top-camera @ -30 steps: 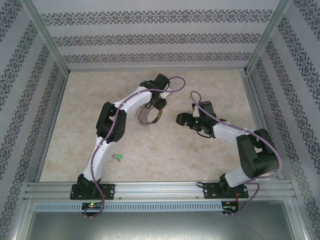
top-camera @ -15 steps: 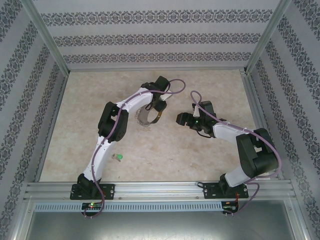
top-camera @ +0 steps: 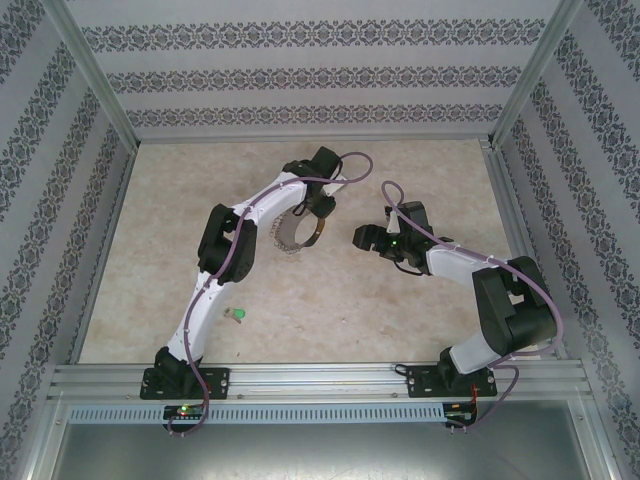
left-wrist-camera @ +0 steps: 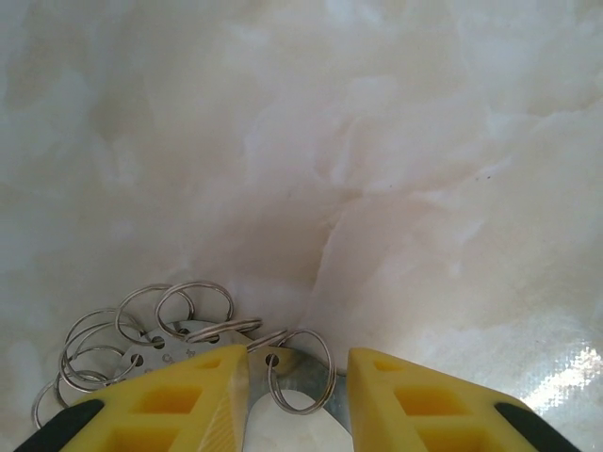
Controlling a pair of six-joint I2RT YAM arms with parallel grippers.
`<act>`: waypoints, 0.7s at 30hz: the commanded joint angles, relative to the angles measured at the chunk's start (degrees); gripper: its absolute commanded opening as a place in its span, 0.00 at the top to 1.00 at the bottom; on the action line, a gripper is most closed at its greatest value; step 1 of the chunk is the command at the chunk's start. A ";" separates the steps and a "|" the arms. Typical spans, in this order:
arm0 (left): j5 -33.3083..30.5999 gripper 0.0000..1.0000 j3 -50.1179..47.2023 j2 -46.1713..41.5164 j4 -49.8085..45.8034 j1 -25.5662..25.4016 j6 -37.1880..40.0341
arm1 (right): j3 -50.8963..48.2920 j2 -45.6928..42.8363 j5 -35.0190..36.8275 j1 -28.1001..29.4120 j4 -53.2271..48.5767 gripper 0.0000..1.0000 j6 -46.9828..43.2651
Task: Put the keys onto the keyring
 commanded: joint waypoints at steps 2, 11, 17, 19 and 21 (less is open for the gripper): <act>-0.99 0.66 1.71 1.44 -3.51 -0.84 -0.92 | 1.12 -0.47 -1.14 -0.91 0.70 0.21 0.10; -0.31 0.65 1.39 1.26 -4.74 -1.35 -1.60 | 0.95 -0.67 -1.21 -0.97 0.65 0.20 0.16; -0.94 0.64 1.72 1.44 -4.34 -1.51 -2.71 | 0.79 -0.82 -1.40 -1.01 0.79 0.21 0.14; -1.35 0.64 2.52 1.85 -4.93 -1.45 -3.31 | 0.77 -0.92 -1.33 -1.09 0.66 0.20 0.05; -1.62 0.65 3.39 2.29 -5.60 -1.45 -3.61 | 0.86 -0.85 -1.47 -1.15 0.78 0.20 0.04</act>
